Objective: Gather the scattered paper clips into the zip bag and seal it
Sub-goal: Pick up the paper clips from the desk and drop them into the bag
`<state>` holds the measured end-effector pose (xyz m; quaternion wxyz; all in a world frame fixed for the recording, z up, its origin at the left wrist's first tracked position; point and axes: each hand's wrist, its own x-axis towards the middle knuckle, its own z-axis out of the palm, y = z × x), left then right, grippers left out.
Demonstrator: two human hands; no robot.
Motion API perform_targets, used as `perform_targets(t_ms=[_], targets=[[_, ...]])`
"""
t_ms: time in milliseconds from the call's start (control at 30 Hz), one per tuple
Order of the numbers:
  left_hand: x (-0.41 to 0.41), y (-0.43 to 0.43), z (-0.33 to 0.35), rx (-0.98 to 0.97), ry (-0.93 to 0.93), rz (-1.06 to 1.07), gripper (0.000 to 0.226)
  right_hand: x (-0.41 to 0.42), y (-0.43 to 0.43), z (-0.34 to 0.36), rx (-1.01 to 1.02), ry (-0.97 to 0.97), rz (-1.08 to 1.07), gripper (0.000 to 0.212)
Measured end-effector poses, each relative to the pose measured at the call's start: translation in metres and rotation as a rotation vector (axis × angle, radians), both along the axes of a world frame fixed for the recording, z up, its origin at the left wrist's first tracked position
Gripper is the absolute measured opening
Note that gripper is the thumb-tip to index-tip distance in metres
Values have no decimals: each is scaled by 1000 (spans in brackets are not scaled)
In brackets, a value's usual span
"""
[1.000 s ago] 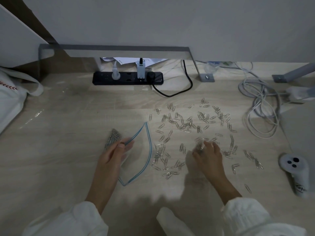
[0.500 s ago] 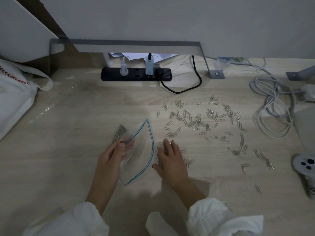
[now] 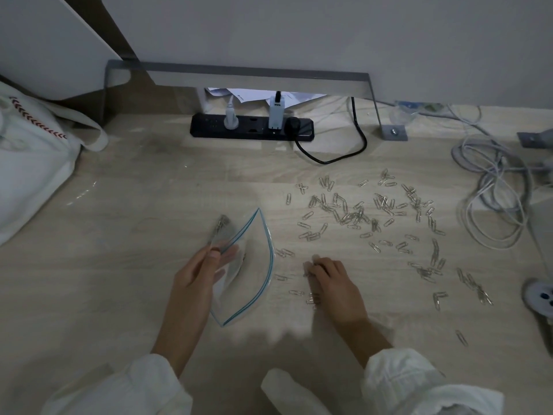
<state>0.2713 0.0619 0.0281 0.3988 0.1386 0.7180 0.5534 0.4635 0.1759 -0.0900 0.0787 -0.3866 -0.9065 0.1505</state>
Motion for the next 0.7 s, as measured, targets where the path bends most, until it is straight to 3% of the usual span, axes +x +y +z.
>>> perform_targets(t_ms=[33, 133, 200, 333, 467, 600, 700], targets=[[0, 0, 0, -4, 2, -2, 29, 2, 1, 0, -9, 2, -21, 21], [3, 2, 1, -4, -1, -12, 28, 4, 0, 0, -104, 93, -135, 28], [4, 4, 3, 10, -10, -20, 28, 6, 0, 2, -197, 205, -244, 15], [7, 6, 5, 33, -38, -27, 28, 10, -3, 10, -370, 480, -568, 32], [9, 7, 6, 43, -51, -43, 27, 14, -1, 17, -556, 621, -921, 29], [11, 8, 6, 41, -36, -51, 27, 20, 1, 26, -753, 685, -1025, 33], [11, 9, 5, 31, -31, -56, 26, 17, -2, 48, -895, 862, -1033, 28]])
